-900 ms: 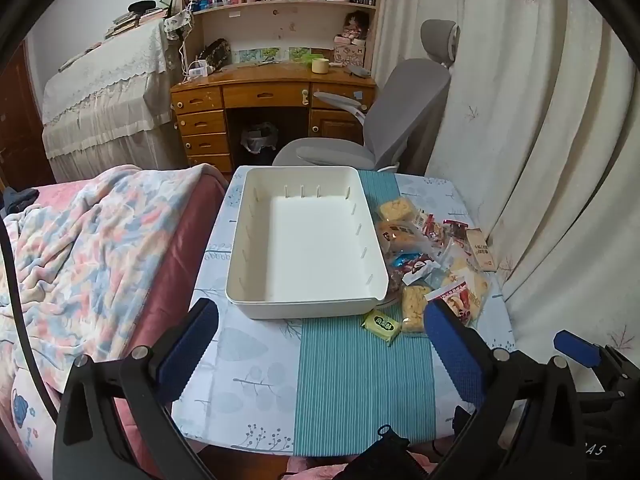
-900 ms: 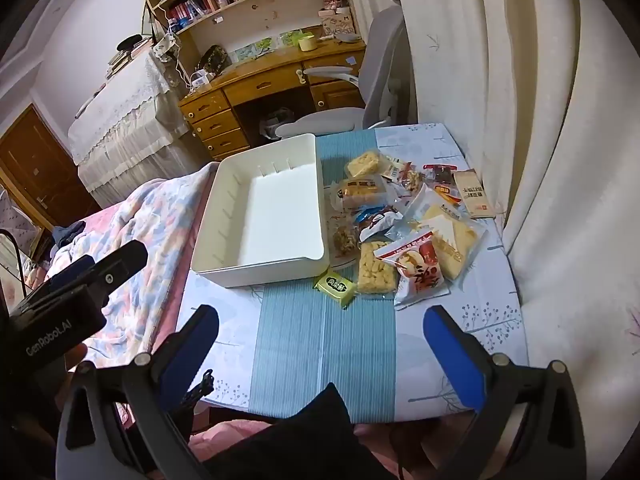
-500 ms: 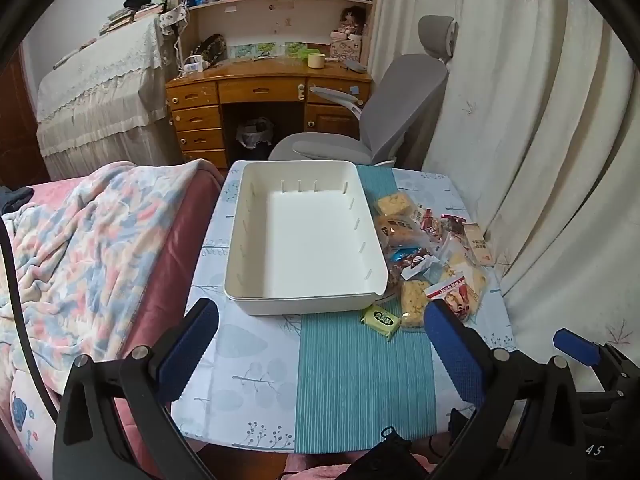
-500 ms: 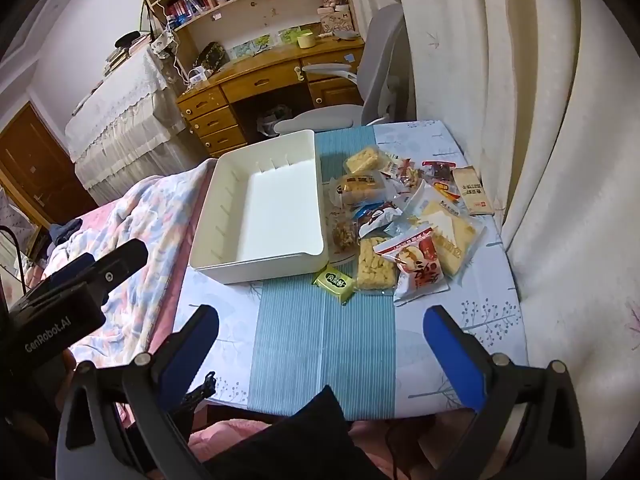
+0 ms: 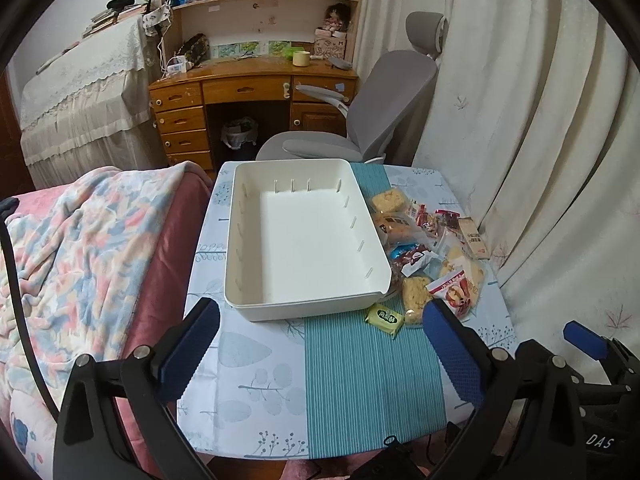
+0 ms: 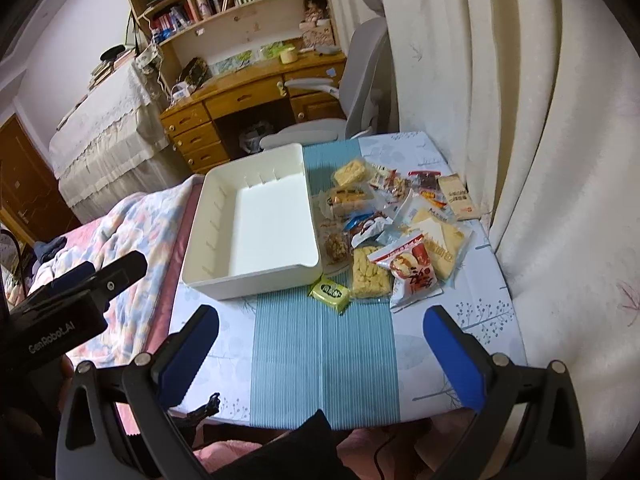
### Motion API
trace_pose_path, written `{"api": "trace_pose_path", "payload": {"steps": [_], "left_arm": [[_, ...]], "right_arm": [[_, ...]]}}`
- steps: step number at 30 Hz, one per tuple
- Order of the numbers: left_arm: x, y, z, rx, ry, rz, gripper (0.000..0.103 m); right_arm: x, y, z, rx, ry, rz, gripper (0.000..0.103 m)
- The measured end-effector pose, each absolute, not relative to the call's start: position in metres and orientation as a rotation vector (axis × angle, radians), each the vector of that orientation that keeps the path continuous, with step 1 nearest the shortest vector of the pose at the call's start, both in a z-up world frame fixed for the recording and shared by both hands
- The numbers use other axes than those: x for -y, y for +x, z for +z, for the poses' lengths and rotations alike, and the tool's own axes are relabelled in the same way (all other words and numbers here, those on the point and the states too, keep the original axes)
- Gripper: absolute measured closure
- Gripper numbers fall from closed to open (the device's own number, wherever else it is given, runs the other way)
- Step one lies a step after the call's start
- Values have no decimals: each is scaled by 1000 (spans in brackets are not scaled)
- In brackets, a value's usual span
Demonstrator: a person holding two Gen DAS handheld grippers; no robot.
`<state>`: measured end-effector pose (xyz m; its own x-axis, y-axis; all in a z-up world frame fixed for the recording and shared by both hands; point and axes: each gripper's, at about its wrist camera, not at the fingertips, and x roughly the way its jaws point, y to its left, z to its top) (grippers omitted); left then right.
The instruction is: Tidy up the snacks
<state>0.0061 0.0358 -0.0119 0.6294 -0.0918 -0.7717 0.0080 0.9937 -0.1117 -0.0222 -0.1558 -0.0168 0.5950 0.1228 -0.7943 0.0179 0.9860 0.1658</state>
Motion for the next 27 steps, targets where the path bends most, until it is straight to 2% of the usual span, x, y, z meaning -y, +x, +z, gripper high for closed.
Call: {"api": "trace_pose_path", "payload": {"steps": [27], "left_arm": [[10,41,-18,-907,-73,-115,4]], "right_arm": [[205,-4,-23,-938,212,14,0]]}}
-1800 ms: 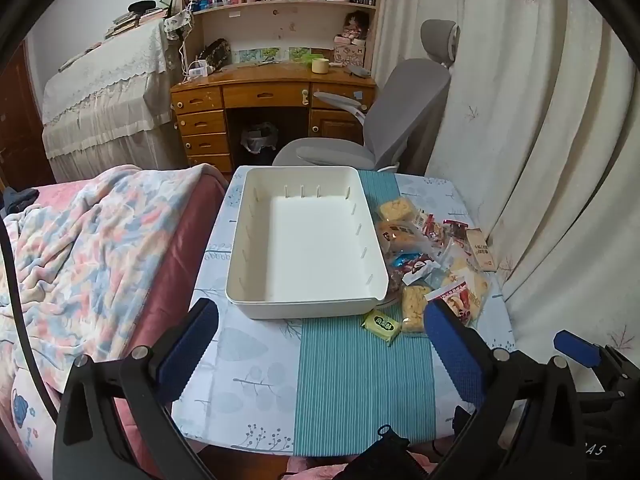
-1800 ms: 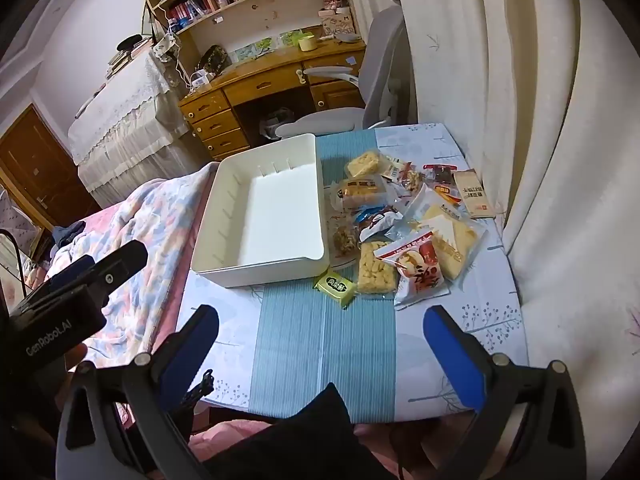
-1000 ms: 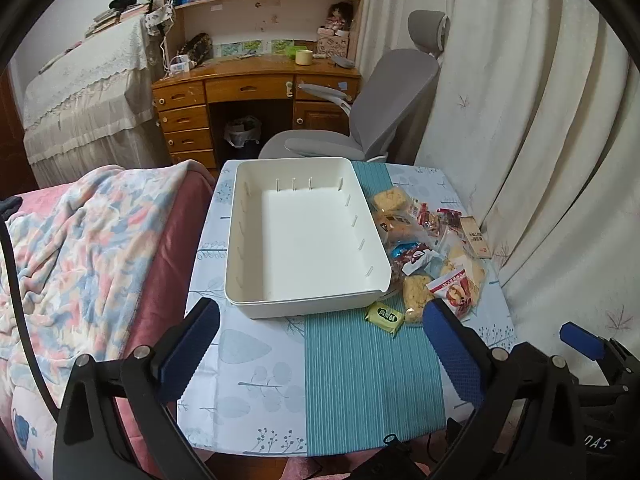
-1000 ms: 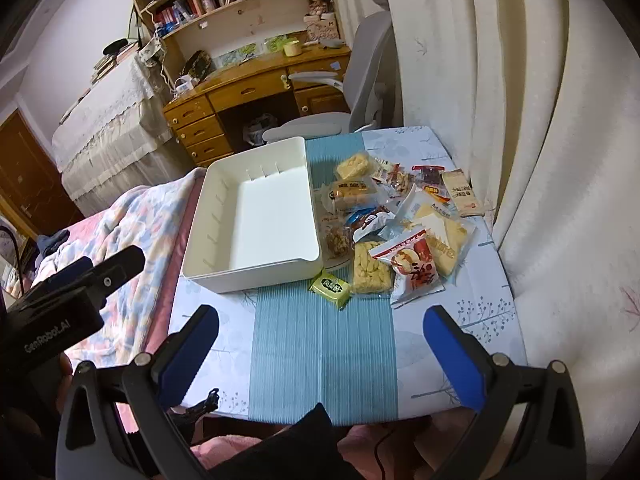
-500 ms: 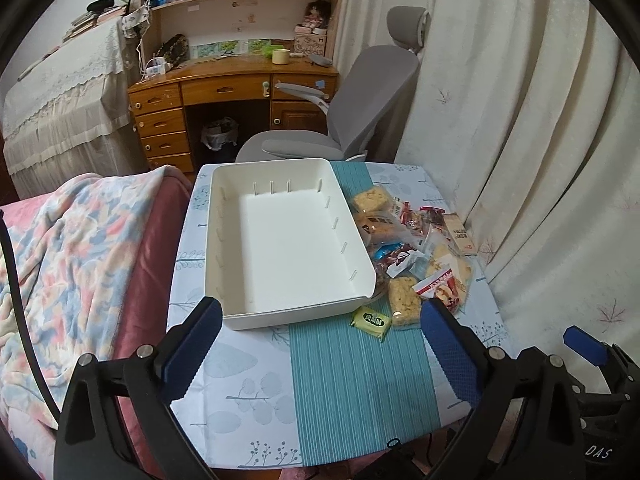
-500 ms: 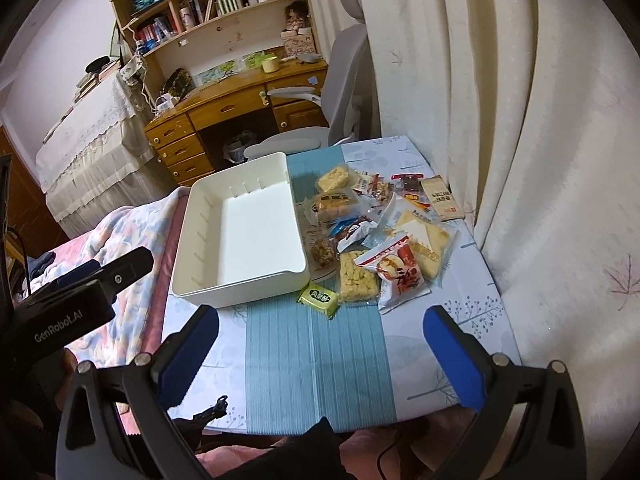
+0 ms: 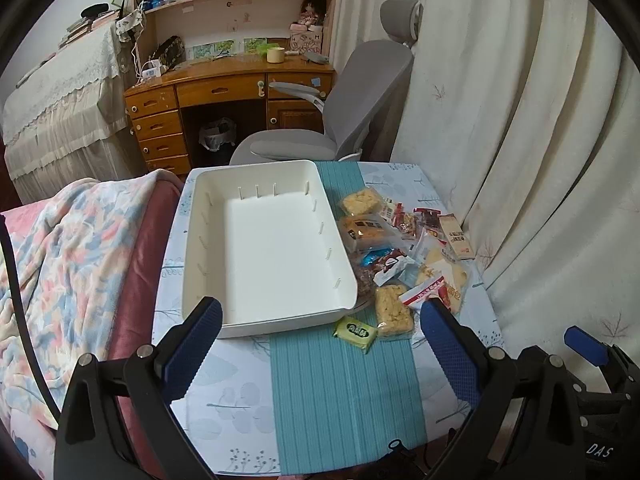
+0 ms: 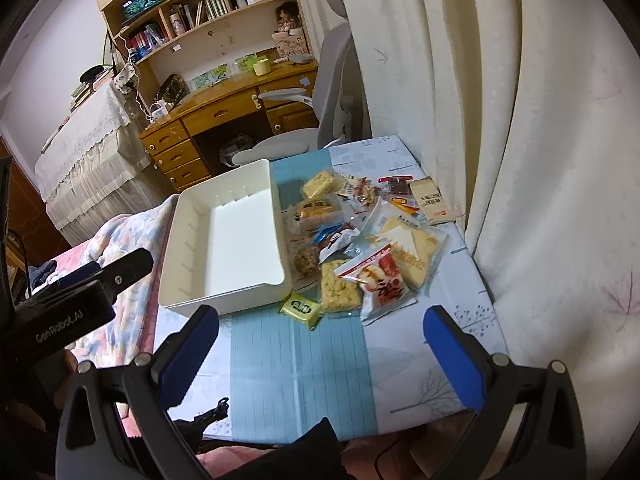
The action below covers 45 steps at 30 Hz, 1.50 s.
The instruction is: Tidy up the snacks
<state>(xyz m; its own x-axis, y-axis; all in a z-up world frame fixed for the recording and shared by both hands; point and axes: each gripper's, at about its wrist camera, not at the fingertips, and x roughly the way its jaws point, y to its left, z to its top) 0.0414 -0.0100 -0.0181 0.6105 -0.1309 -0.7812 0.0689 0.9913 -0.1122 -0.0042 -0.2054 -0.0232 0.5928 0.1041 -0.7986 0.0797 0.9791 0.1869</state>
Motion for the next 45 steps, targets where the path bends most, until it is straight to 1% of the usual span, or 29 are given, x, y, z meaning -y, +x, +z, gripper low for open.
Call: {"api": "trace_pose_path", "payload": {"steps": [7,13,22,30,35,40,45], "left_arm": [[44,62,-35,-970,-87,-59,4],[63,81,-62,-1051,-128,18,4],[79,112,-130,-1253,-252,155,4],[83,128,-189,-1383,-373,272,4],[81,133,-223,-1431,-461,312,4],[76,137,-252,-1457,-514,366,4],[71,141,-276,-1481,-559,377,4]], "right_arm": [[239,24,-36,-967,182,67,0],[262,55,-60,-1045,179,151,0],[283,102,-114,-1193,140,259,0],[289,131,-165,-1302,112,340,1],[282,139,-192,-1312,60,424,6],[275,144,-214,-1321,21,489,8],[265,150,-234,-1332,-26,524,14]]}}
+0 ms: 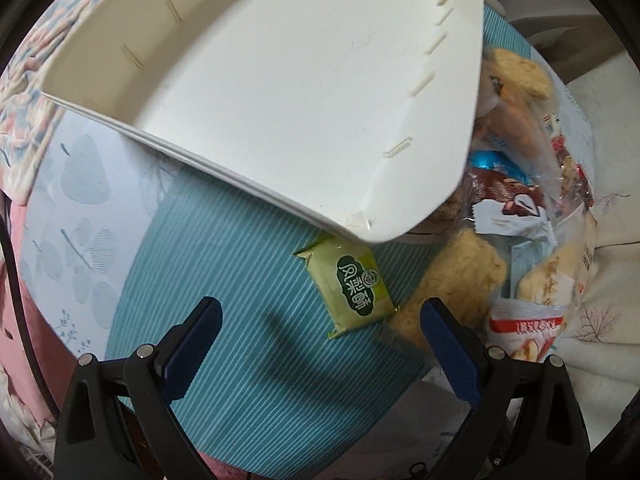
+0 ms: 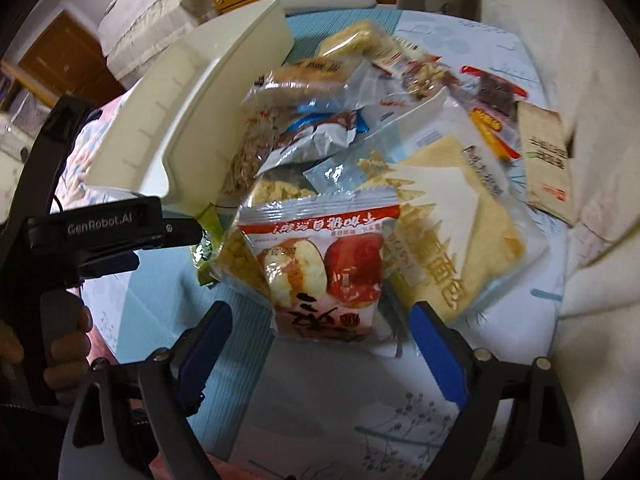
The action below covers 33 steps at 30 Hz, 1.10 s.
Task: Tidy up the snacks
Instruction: 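Grasp the small green packet with the left tool while the right tool grasps the red apple-chip bag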
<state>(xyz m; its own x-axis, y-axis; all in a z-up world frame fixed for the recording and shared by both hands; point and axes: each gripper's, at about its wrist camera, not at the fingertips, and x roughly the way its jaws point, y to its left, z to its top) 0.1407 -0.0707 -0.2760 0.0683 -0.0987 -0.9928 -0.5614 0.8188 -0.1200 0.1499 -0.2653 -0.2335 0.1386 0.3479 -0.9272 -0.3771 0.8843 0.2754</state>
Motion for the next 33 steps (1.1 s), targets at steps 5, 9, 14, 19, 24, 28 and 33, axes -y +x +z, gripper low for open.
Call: {"api": "trace_pose_path", "payload": {"steps": [5,9,14,19,24,28,33], "left_arm": [[74,144,-289,-1489,-531,380,14],[79,152,-295,-1496,-537,381,24],[81,169,-301,-1519,-533,400,44],[91,182,-313,-1529,-529,413,53],[93,186,-313,-1523,-536,409,63],[97,184,-316,-1519,-554,409,64],[90,167,-315,-1548,-584,408,64]], "right_arm": [[261,155,-246,-1346,-26,543,21],[259,158,-251,-1360,-24,574,34],[260,159,-255,-1373,-1,588,44],[275,159,-255,-1400,41,588,45],[282,160,-256,-1420,54,592,46],[284,160,-251,-1428,65,590,46],[279,158,-236,-1438,80,588,46]]}}
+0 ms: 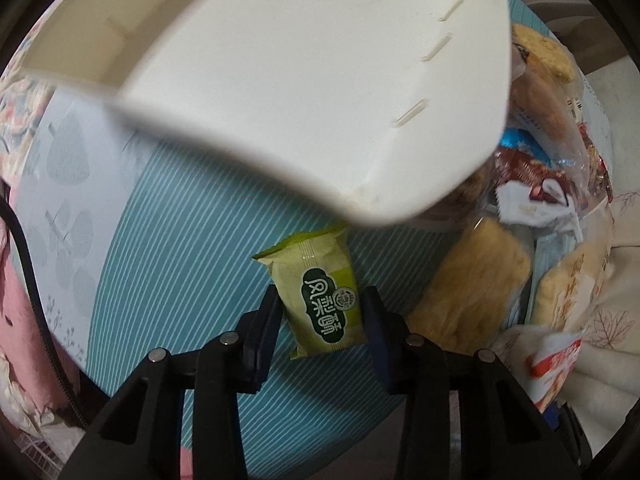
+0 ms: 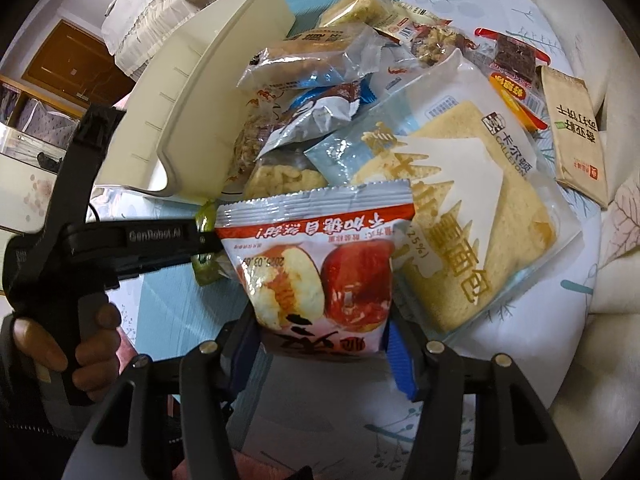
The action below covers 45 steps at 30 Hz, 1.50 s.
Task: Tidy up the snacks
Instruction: 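Grasp the small green packet with the left tool while the right tool grasps the red apple-chip bag, then carry both packets into the white tray and open both tools to release them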
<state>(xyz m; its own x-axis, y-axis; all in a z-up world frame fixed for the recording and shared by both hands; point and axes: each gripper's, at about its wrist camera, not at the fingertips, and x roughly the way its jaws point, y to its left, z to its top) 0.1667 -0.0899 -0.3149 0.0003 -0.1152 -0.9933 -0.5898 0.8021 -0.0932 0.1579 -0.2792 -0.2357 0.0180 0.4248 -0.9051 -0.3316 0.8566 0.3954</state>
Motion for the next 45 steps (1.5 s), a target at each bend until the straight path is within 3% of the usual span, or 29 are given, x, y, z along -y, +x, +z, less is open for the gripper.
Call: {"api": "trace_pose_path", "payload": {"steps": [12,28,45], "left_arm": [[53,129,-265,-1497,-484,342,65],[-42,145,-128,-1221,-165,141,64],[-100,210,-134,-1156,-39,-29,64]], "right_arm": [[256,157,-197,-1387,211,587,46],[159,165,-133,-1119,304,530,46],[100,182,-137,-986,413,401,45]]}}
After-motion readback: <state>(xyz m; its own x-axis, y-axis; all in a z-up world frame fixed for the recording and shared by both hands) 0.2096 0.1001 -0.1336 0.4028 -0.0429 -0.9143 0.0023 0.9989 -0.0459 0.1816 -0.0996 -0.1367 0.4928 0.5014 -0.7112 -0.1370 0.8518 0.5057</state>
